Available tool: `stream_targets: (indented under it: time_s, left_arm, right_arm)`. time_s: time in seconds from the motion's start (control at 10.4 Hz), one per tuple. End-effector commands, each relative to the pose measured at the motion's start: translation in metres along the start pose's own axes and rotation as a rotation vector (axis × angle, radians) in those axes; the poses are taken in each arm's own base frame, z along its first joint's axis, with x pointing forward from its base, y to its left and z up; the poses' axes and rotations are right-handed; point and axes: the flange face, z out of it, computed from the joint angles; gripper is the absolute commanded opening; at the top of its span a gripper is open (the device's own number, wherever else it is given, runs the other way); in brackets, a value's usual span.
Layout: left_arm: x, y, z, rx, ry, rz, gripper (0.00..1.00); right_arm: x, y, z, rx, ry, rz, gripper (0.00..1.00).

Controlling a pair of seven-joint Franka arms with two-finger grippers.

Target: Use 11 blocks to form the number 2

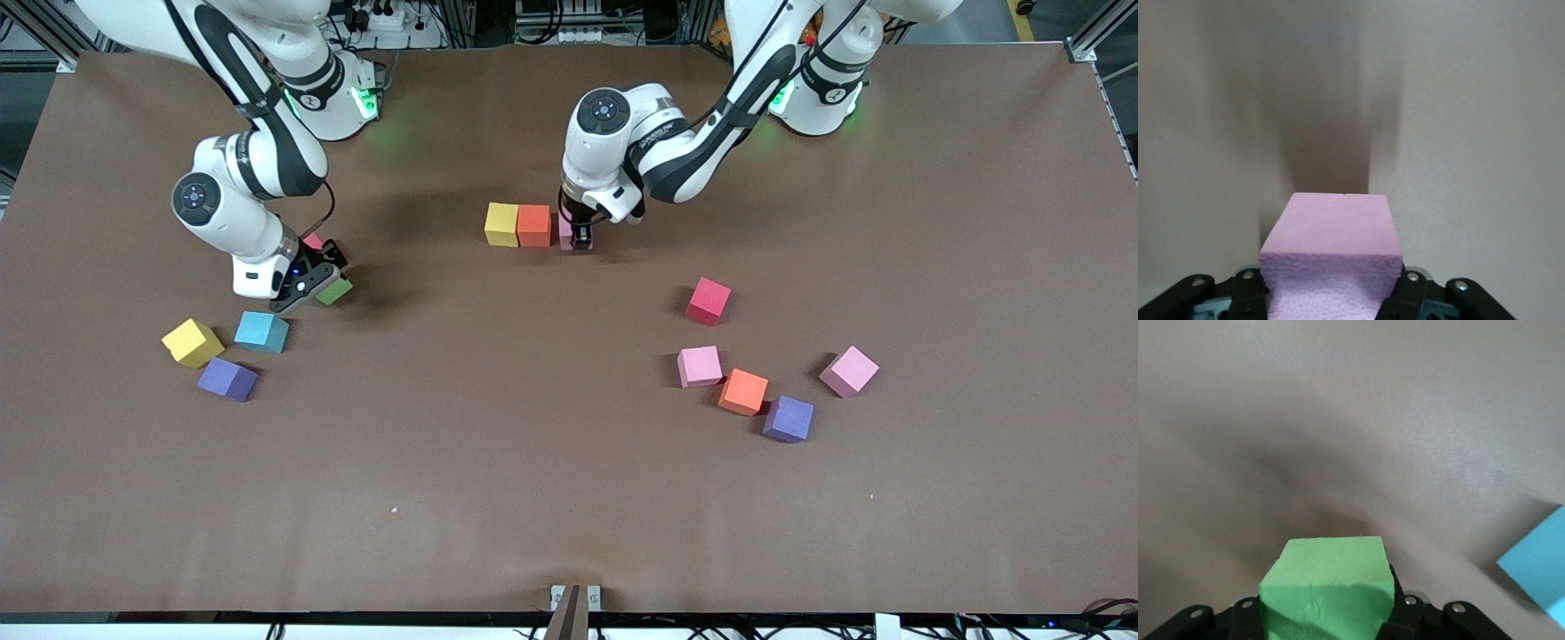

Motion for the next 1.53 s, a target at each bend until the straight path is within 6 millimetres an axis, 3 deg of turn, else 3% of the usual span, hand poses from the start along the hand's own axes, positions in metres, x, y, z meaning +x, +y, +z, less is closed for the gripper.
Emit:
stream_targets:
  time_s: [0.0, 0.29, 0.48, 0.86, 1.05, 1.44]
  left_arm:
    - [-0.006, -0.013, 0.014, 0.006, -0.016, -0.065, 0.04]
    - [-0.015, -0.050, 0.038, 0.032, 0.004, 0.001, 0.04]
    - [-0.014, -0.047, 0.041, 0.029, -0.007, -0.004, 0.04]
    - [-0.011, -0.038, 0.038, 0.021, -0.018, -0.017, 0.04]
    - [-0.011, -0.032, 0.037, 0.011, -0.019, -0.023, 0.04]
    - [-0.011, -0.029, 0.037, -0.011, -0.021, 0.005, 0.04]
  right_arm:
    - [0.018, -0.012, -0.028, -0.020, 0.008, -0.026, 0.34]
    - [0.041, -0.052, -0.038, -0.049, 0.028, -0.117, 0.34]
    - [0.054, -0.070, -0.042, -0.070, 0.061, -0.165, 0.34]
    - [0.062, -0.087, -0.047, -0.080, 0.073, -0.206, 0.34]
    - [0.079, -0.104, -0.057, -0.091, 0.098, -0.251, 0.34]
    - [0.092, -0.114, -0.064, -0.098, 0.117, -0.285, 0.34]
